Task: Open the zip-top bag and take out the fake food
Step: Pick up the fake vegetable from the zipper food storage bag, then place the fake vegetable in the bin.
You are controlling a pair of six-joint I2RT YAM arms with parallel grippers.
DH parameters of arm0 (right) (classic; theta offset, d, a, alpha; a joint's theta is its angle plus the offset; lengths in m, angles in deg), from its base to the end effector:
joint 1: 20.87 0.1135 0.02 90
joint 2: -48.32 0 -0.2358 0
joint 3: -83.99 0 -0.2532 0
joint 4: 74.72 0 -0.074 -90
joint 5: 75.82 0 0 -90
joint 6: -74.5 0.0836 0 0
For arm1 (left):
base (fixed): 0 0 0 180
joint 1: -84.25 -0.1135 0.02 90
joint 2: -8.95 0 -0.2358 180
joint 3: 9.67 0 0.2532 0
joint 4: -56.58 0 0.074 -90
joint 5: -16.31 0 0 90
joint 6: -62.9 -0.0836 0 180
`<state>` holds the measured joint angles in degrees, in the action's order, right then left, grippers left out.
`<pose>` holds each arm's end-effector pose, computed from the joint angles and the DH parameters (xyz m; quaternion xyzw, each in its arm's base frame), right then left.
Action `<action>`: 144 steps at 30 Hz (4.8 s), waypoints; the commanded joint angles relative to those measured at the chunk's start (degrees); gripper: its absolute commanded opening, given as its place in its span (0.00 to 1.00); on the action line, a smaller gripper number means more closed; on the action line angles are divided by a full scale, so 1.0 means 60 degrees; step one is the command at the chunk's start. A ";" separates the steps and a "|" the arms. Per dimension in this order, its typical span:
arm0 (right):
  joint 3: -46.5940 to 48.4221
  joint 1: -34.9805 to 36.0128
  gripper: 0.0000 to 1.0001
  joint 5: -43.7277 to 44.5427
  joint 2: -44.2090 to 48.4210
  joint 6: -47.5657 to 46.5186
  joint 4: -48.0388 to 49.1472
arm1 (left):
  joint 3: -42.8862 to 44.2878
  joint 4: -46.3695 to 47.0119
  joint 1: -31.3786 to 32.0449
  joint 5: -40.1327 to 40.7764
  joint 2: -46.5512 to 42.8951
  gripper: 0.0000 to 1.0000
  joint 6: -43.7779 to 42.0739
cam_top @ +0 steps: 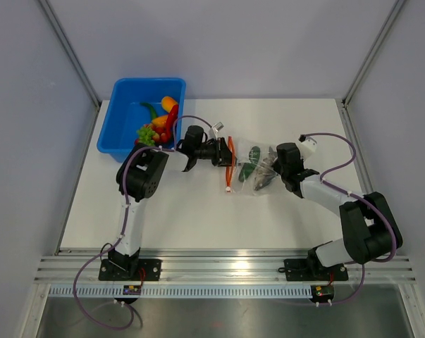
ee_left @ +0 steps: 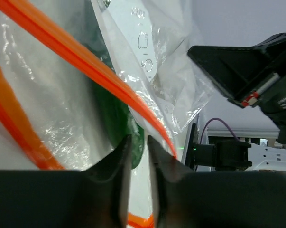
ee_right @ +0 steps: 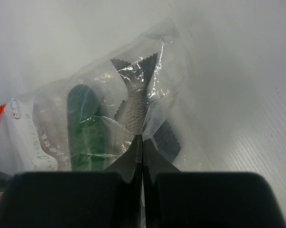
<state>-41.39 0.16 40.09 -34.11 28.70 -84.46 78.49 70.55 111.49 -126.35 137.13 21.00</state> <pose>0.3222 0.0847 0.1382 0.2726 0.8365 0.0627 0.4711 0.3890 -0.2750 0.0813 0.0934 0.7902 -0.5879 0.1457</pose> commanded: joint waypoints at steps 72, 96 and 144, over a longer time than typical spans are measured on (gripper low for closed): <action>0.1839 0.0112 0.00 0.0705 -0.0821 -0.0014 -0.1232 | 0.3454 -0.8640 0.1655 0.6783 -0.0678 0.19 -0.8218; 0.2880 -0.0606 0.00 0.1512 -0.1598 -0.0820 -0.1790 | 0.5213 -1.3535 0.1568 0.8644 -0.1705 0.16 -1.0638; 0.1694 -0.0796 0.00 -0.0935 -0.1540 -0.1757 0.0276 | 0.2708 -0.6958 -0.6050 0.4748 -0.3375 0.23 -0.6625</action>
<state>-30.09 -4.27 35.98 -44.50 17.67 -86.14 91.46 27.30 76.24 -94.20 116.96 -20.31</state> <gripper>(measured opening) 0.009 0.467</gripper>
